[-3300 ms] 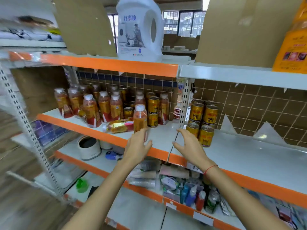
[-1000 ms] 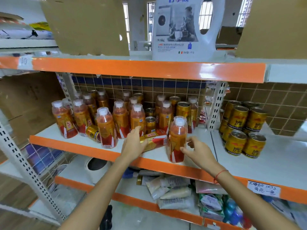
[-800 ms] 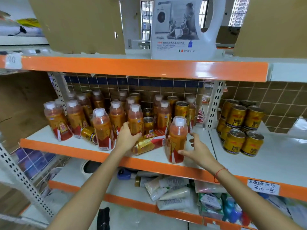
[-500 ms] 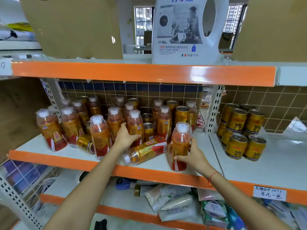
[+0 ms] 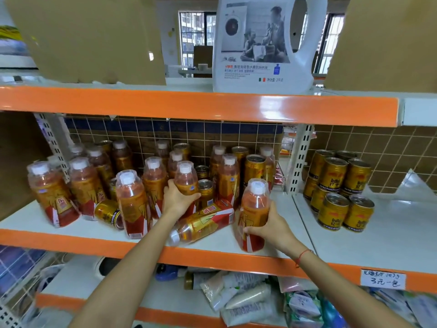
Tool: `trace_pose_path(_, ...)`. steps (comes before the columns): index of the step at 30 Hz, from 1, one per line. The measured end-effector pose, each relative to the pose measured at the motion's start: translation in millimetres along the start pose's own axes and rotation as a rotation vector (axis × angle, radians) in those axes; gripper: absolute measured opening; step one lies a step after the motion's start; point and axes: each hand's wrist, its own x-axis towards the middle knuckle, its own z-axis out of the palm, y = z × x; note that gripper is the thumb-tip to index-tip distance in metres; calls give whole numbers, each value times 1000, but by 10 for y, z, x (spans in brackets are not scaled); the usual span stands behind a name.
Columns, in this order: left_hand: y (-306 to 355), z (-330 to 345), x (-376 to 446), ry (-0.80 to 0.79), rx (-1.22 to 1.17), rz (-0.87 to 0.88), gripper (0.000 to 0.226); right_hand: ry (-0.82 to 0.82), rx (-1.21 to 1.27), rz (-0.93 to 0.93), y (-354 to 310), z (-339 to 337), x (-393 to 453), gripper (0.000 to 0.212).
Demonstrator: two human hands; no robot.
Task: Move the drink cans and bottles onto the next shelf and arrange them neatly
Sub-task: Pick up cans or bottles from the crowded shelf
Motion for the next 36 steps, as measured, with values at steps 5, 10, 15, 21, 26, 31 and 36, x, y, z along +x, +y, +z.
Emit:
trace_pose_path(5,1,-90,-38,5,-124,-5,79,17,34,-3,7,0,-6,80)
trace_pose_path(10,90,-340,-95,-37,-325,37,81,55,86,6,39,-22,15,83)
trace_pose_path(15,369,-516,-124,-85,-506,30,77,59,80,14,80,-96,-1,82)
trace_pose_path(21,661,-435,-297,-378,-384,138,82,88,57,5,142,-266,-40,84)
trace_pose_path(26,772,-126,-505,-574,-297,181,82,111,43,21,250,-411,-69,83)
trace_pose_path(31,780,119,-629,-702,-187,214,88,124,37,51,359,-503,-138,87)
trace_pose_path(36,720,275,-717,-787,-190,190,84,74,108,36,432,-602,-93,90)
